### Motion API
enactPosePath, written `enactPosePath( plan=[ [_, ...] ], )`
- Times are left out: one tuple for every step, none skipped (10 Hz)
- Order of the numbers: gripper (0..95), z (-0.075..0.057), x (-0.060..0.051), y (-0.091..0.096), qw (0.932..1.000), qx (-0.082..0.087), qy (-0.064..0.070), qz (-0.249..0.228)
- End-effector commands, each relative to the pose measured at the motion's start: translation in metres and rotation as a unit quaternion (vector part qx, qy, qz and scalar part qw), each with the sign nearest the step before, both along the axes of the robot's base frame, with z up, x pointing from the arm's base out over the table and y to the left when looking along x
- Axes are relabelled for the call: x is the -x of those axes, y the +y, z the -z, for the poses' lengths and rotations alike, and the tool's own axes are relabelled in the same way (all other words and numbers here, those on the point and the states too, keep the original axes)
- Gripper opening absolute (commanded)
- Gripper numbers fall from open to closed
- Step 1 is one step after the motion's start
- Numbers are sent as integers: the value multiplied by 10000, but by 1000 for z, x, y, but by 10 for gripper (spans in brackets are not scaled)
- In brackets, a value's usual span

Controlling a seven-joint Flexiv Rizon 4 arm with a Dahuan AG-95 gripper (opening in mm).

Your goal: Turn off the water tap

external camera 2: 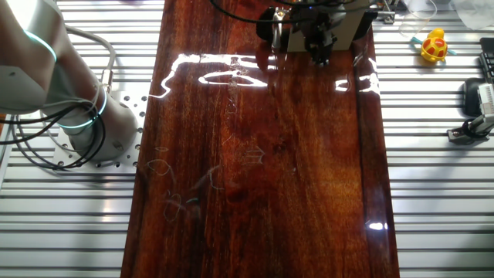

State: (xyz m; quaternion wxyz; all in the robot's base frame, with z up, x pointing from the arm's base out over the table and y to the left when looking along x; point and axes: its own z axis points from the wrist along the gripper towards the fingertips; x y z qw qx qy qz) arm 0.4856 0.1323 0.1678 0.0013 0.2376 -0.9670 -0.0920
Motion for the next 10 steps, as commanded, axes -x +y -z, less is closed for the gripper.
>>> enactPosePath(
  plan=[
    [190,-7,5,-10,10000,-33,50,-56],
    [0,-11,9,-15,9997,-73,185,-115],
    [0,-11,9,-15,9997,-90,196,-137],
    [0,-11,9,-15,9996,-107,206,-133],
    [0,-11,9,-15,9997,-103,221,-77],
    [0,-11,9,-15,9997,-67,246,-3],
    [0,-11,9,-15,9996,-35,263,26],
    [0,-11,9,-16,9997,-38,258,-12],
    [0,-7,10,-23,9997,-37,246,-56],
    [0,-2,11,-31,9997,-38,228,-108]
  ],
)
